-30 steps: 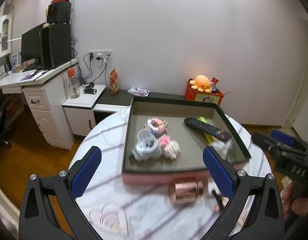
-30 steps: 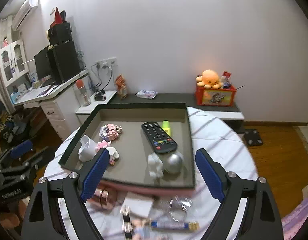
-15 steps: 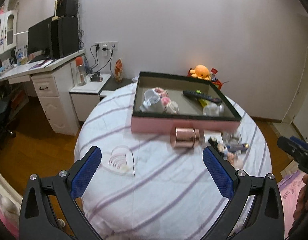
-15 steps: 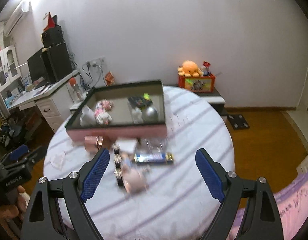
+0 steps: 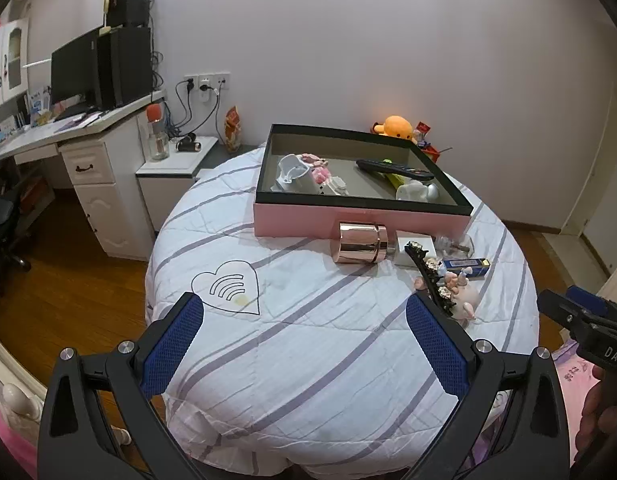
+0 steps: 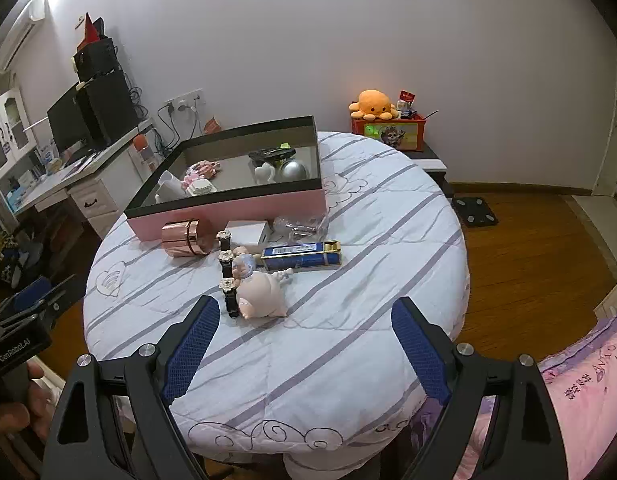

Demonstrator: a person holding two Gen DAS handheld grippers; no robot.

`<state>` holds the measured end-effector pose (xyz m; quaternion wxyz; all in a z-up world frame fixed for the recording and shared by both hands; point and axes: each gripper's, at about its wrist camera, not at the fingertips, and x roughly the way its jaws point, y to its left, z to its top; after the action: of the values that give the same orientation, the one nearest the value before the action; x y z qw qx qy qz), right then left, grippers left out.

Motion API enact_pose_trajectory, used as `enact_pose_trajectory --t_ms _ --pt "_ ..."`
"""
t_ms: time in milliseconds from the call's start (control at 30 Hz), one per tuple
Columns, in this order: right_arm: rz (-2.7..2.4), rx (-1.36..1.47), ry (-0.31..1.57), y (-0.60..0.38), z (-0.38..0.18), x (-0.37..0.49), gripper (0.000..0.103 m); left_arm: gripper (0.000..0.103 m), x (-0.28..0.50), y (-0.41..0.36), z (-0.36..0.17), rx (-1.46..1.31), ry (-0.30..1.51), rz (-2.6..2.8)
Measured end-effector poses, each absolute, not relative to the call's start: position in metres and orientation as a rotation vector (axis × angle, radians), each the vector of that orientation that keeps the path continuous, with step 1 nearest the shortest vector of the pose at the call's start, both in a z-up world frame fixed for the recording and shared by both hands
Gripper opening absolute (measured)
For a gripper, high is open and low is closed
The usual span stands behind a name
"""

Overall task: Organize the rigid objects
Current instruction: 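Withdraw both tools from the box toward the remaining items, then grasp the rose-gold canister with the left gripper while the right grasps the pig figurine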

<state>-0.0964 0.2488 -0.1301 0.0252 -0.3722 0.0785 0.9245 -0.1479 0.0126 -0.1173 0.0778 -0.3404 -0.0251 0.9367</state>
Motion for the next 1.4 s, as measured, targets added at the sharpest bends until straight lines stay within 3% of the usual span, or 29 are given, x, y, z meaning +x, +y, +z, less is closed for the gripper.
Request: enact_pose_trajectory --t_ms 567,1400 --pt "2.858 -1.256 0.214 0.238 -0.146 -0.112 0.089 0.102 -0.165 0.023 -0.128 -1.052 -0.039 2.778" --pt "2.892 -1.475 0.184 0.236 -0.193 -0.176 0.088 0.102 -0.275 0.086 -0.184 -1.209 0.008 2.671"
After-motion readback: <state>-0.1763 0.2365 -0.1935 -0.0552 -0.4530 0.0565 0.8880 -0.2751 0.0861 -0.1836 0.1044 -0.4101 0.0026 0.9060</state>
